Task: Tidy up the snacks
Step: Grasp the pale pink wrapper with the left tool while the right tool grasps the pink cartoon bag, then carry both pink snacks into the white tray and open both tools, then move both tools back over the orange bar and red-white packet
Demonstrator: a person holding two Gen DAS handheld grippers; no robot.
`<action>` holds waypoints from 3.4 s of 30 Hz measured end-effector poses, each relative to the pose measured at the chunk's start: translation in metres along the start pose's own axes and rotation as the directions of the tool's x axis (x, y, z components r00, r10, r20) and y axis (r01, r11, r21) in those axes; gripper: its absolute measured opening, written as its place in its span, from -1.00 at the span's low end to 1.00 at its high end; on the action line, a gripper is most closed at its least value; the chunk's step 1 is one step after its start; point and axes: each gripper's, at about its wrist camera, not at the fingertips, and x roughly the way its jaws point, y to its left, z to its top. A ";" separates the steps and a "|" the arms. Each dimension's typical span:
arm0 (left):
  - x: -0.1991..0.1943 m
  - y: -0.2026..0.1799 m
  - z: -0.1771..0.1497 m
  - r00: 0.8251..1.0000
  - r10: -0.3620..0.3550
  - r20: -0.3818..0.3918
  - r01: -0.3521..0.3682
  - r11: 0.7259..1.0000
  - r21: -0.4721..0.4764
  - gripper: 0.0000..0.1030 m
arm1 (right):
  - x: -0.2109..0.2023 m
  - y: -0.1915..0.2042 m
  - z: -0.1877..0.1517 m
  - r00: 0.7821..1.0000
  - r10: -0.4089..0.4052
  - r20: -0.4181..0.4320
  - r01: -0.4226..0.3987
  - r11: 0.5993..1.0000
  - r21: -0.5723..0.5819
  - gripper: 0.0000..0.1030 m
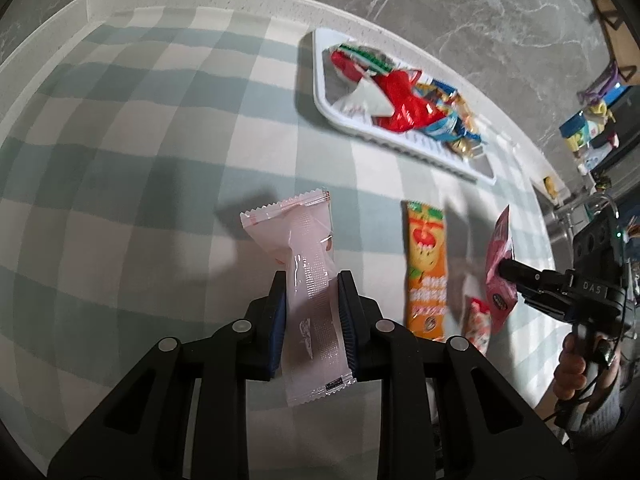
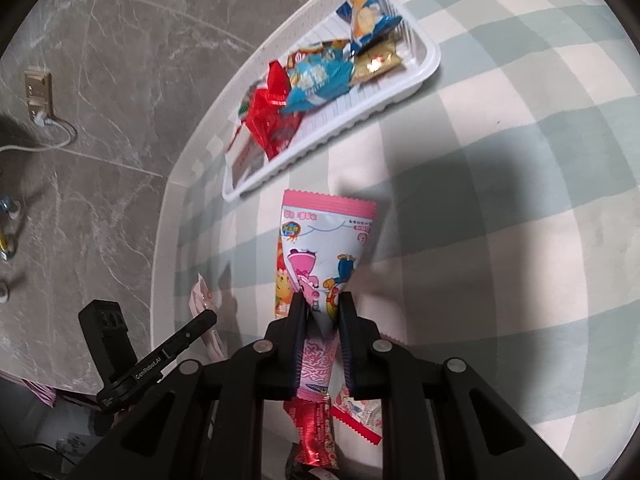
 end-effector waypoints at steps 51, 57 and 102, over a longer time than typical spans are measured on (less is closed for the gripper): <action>0.073 -0.080 0.202 0.994 -0.111 0.010 0.108 0.982 0.155 -0.57 | 0.007 0.020 0.180 0.990 -0.090 0.107 0.103 0.987 -0.121 -0.67; 0.089 -0.084 0.207 0.996 -0.088 0.002 0.086 0.983 0.164 -0.56 | 0.017 0.018 0.189 0.987 -0.122 0.101 0.136 0.980 -0.142 -0.66; 0.013 -0.107 0.101 0.999 -0.022 0.044 0.009 0.963 0.269 -0.26 | -0.051 0.038 0.077 0.972 -0.133 0.196 0.171 0.966 -0.193 -0.23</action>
